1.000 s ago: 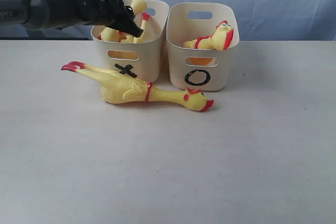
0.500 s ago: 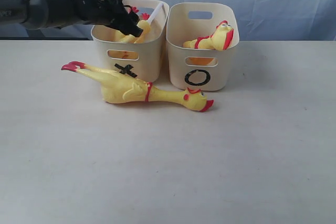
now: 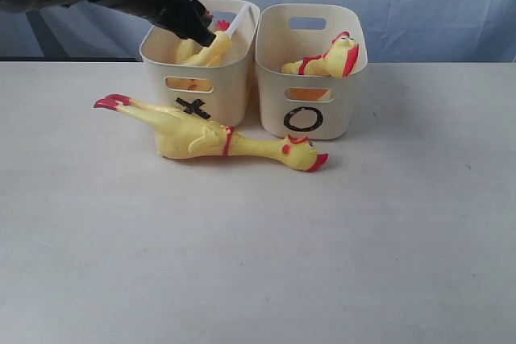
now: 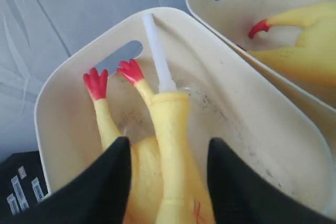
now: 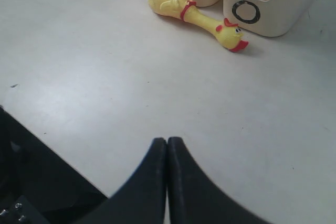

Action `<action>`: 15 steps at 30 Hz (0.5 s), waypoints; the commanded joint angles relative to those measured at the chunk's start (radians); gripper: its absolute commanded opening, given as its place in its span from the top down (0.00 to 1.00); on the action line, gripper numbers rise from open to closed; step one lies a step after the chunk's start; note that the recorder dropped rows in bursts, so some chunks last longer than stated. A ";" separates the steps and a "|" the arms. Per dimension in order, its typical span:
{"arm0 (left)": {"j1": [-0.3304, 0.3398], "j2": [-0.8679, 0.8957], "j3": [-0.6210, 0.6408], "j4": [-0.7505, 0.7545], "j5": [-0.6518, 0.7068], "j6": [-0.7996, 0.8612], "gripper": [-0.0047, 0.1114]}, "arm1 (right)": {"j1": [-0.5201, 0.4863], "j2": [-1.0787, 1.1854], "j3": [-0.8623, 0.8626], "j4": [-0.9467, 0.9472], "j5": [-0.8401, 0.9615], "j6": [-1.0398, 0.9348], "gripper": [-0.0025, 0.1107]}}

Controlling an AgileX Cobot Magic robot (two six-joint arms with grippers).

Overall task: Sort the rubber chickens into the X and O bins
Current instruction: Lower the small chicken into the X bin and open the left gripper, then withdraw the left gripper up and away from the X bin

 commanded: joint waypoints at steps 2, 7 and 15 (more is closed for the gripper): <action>0.002 -0.062 -0.010 0.129 0.231 -0.042 0.87 | -0.003 -0.005 0.007 -0.002 -0.008 -0.004 0.99; 0.002 -0.089 -0.010 0.233 0.402 -0.134 0.96 | -0.003 -0.005 0.007 -0.002 -0.008 -0.004 0.99; 0.002 -0.171 0.054 0.262 0.521 -0.213 0.96 | -0.003 -0.005 0.007 -0.005 -0.008 -0.004 0.99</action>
